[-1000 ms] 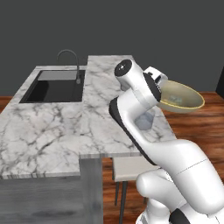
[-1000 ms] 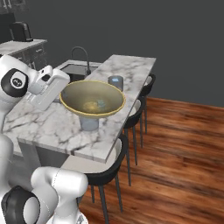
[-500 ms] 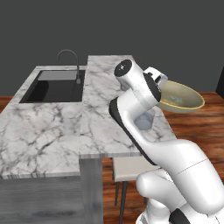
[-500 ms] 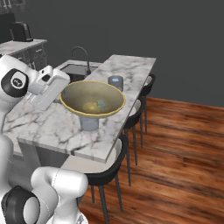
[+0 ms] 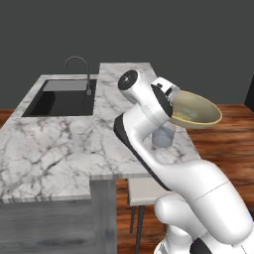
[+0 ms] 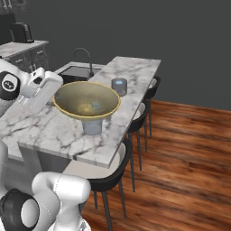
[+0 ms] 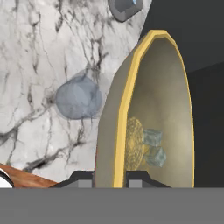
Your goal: There are four ice cubes in the ice bowl. Place two ice cubes in each glass of water.
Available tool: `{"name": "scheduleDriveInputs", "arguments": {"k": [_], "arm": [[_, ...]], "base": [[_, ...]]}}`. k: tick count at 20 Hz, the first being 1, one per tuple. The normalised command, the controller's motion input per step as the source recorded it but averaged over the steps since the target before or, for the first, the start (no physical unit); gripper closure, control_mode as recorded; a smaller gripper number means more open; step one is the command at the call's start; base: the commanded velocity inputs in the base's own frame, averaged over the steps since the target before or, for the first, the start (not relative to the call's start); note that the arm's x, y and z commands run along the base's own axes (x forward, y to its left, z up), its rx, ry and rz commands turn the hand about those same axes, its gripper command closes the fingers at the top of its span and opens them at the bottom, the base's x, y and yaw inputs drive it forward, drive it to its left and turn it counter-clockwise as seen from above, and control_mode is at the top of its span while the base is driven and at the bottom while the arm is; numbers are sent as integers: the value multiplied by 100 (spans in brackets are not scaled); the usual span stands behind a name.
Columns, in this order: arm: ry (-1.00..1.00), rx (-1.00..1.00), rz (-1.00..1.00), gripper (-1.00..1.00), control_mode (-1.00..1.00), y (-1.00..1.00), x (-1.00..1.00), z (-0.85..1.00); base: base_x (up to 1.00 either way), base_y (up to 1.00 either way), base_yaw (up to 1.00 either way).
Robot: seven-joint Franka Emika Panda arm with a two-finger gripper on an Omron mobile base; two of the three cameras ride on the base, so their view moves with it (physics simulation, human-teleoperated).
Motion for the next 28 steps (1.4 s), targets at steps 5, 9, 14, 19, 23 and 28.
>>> {"name": "scheduleDriveInputs", "arguments": {"k": [5,9,14,19,23,28], "arm": [[0,0,0,100,-100,97,15,36],[0,2,0,100,-100,90,22,30],[-5,6,0,100,-100,73,0,-2],[-13,4,1,100,-100,33,17,-5],[-2,3,1,100,-100,6,39,-6],[0,14,4,100,-100,0,16,-30]], "base": [[0,0,0],[0,0,0],[0,0,0],[0,0,0],[0,0,0],[0,0,0]]}}
